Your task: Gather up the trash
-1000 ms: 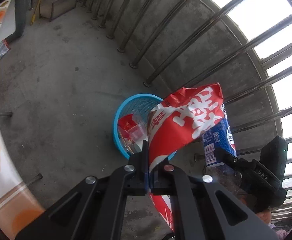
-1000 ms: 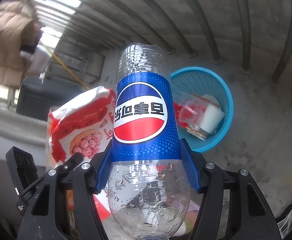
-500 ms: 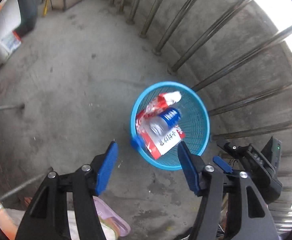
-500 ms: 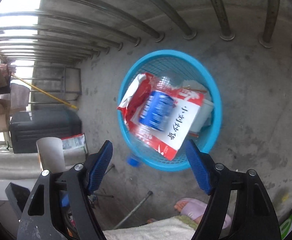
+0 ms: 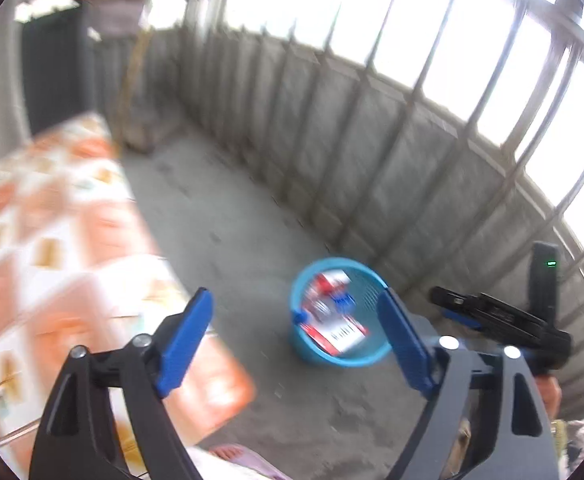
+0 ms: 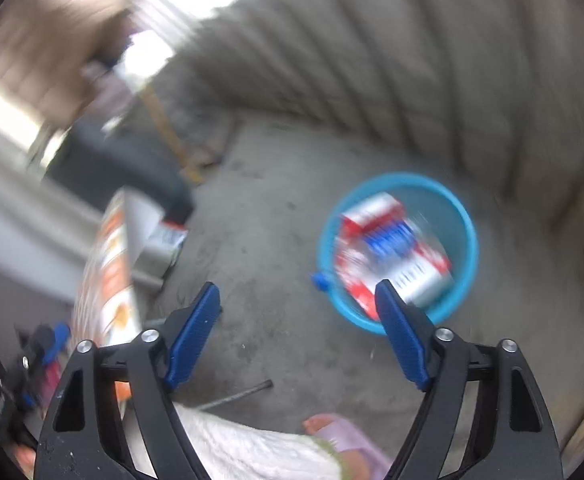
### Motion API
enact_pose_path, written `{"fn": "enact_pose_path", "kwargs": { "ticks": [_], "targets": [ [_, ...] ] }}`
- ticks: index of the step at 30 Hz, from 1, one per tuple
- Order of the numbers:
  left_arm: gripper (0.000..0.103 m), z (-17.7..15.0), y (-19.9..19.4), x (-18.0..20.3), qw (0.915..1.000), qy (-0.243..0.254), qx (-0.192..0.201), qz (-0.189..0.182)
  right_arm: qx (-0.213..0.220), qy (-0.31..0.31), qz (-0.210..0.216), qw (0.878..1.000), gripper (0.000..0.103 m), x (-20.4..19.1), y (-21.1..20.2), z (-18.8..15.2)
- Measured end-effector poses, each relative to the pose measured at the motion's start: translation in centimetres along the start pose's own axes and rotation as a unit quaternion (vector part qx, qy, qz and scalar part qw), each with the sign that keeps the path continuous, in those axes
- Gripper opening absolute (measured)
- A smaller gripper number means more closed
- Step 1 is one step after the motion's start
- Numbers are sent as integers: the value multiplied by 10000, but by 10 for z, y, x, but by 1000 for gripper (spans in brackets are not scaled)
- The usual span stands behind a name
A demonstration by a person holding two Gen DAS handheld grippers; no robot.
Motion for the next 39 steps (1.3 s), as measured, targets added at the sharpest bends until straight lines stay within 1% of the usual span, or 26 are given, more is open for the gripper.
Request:
{"fn": "enact_pose_path", "kwargs": {
  "ticks": [2,3,5,6,7,11,12,13,14,15,16,18,20,22,23,26,27,29,32,39],
  "targets": [
    [96,-4,-41,-22,9983,-46,441,381,223,-713,190,9970,86,-46,-18,-6],
    [98,-7,-56,-29,9971,-59,560,514,335,-1033,268,9937,90,-67,-27,-10],
    [98,-11,-88,-49,9936,-95,774,819,550,-1613,497,9841,94,-109,-46,-21],
    [98,-14,-103,-59,9909,-139,853,1032,641,-1829,601,9792,95,-127,-53,-27],
    [98,-17,-121,-69,9866,-210,974,1294,707,-1968,660,9757,95,-139,-58,-30],
    [97,-32,-182,-107,9695,-636,1376,1926,1074,-2624,681,9565,95,-196,-77,-58],
    [98,-36,-192,-115,9656,-740,1394,2066,1167,-2789,665,9509,95,-209,-82,-66],
    [97,-43,-202,-124,9595,-890,1376,2291,1242,-2967,750,9439,95,-222,-86,-77],
    [98,-49,-210,-130,9535,-1013,1339,2502,1250,-3058,851,9400,95,-226,-84,-86],
    [98,-58,-217,-136,9449,-1139,1295,2784,1258,-3121,915,9372,95,-232,-85,-94],
    [98,-64,-219,-140,9405,-1170,1266,2927,1279,-3223,928,9333,95,-239,-85,-105],
    [98,-76,-222,-144,9352,-1072,1228,3145,1329,-3410,836,9269,95,-248,-84,-118],
    [98,-87,-222,-146,9286,-895,1142,3414,1384,-3761,362,9155,95,-257,-77,-135],
    [98,-96,-218,-145,9231,-957,1034,3578,1352,-4008,-85,9061,95,-259,-67,-150],
    [98,-101,-216,-146,9212,-1050,965,3620,1286,-4032,-187,9058,95,-259,-64,-155],
    [97,-116,-208,-146,9203,-1382,773,3578,961,-3947,-383,9130,95,-248,-52,-165],
    [97,-123,-205,-146,9204,-1484,653,3557,864,-3910,-481,9151,95,-243,-49,-167],
    [97,-135,-195,-145,9170,-1611,396,3627,715,-3876,-634,9168,95,-236,-44,-171],
    [97,-147,-186,-140,9159,-1575,170,3687,650,-3781,-765,9203,95,-227,-43,-173],
    [97,-155,-174,-129,9210,-1483,-87,3602,418,-3536,-997,9291,95,-206,-38,-174]
  ]
}}
Point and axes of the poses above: each gripper's, at about its wrist camera, not at the fingertips, and y roughly the way its jaws point, x to its right, z to its top, the point moved 5 cm from there along y, roughly the way its jaws point, and after that the axes turned 2 degrees about y, right-handed, at the moved point
